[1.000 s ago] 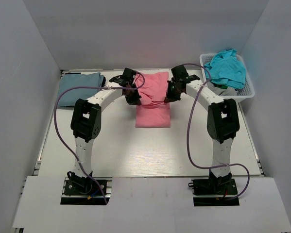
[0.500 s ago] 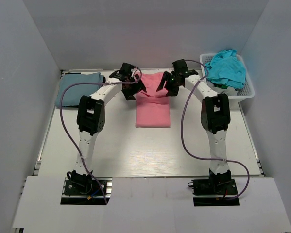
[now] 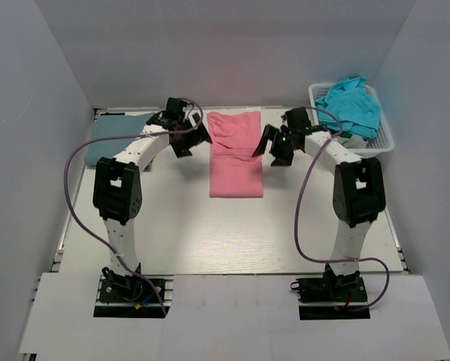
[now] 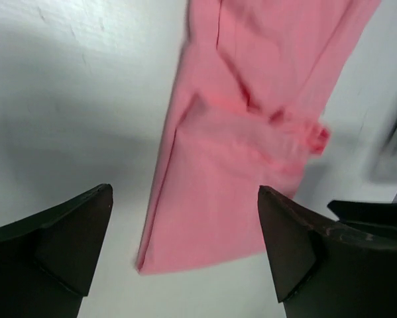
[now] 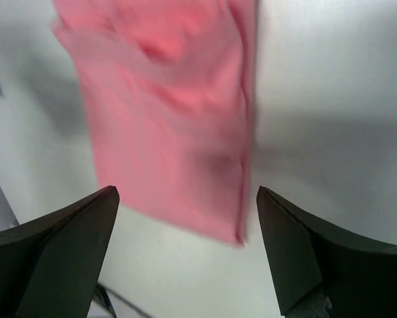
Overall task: Fold and stack the t-shirts
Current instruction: Grab one side of the 2/3 rectangular tshirt with both arms
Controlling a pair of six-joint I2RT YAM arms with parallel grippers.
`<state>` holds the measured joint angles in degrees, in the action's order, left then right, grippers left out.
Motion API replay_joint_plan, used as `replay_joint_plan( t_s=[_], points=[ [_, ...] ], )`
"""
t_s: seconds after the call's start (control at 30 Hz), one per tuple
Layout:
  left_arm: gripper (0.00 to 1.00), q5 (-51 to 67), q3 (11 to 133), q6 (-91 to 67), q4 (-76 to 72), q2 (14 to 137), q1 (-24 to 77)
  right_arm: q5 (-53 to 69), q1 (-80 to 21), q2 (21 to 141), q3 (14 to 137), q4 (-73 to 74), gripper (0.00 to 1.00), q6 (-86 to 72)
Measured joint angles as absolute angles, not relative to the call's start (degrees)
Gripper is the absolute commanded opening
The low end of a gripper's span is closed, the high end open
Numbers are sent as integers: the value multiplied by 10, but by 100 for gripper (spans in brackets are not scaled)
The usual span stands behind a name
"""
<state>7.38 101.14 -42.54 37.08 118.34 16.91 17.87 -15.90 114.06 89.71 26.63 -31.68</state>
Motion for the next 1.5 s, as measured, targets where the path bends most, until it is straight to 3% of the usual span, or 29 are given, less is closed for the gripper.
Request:
replay_joint_plan(
  t_s=[0.2,0.33,0.43,0.57,0.67,0.7,0.77,0.8,0.87,0.9,0.93,0.97,1.3,1.5],
  points=[
    [100,117,810,-399,343,1098,230,192,-169,1024,684,255,90,-295],
    [100,130,749,-393,344,1104,263,204,-170,1011,635,246,90,-294],
    [91,134,746,-392,338,1104,270,213,-173,1013,627,227,90,-294],
    [69,131,742,-394,326,1109,272,222,-177,1033,627,193,83,-294],
    [58,134,738,-397,313,1114,271,247,-178,1051,628,174,81,-297],
    [53,137,736,-398,308,1116,271,255,-179,1055,628,165,78,-298],
    [47,145,732,-400,299,1119,271,265,-181,1062,628,150,62,-297],
    [44,148,729,-401,294,1119,271,268,-183,1067,628,143,47,-298],
    [38,154,725,-402,284,1120,272,271,-187,1077,624,130,33,-299],
    [17,156,723,-402,279,1121,272,275,-189,1081,618,124,21,-302],
    [8,157,722,-405,276,1122,272,279,-190,1083,613,118,3,-304],
    [0,157,719,-406,271,1125,274,279,-193,1085,610,115,0,-306],
    [0,163,698,-408,286,1105,279,270,-203,1068,601,138,0,-308],
    [0,176,625,-408,379,992,302,284,-225,918,552,260,0,-288]
  ],
)
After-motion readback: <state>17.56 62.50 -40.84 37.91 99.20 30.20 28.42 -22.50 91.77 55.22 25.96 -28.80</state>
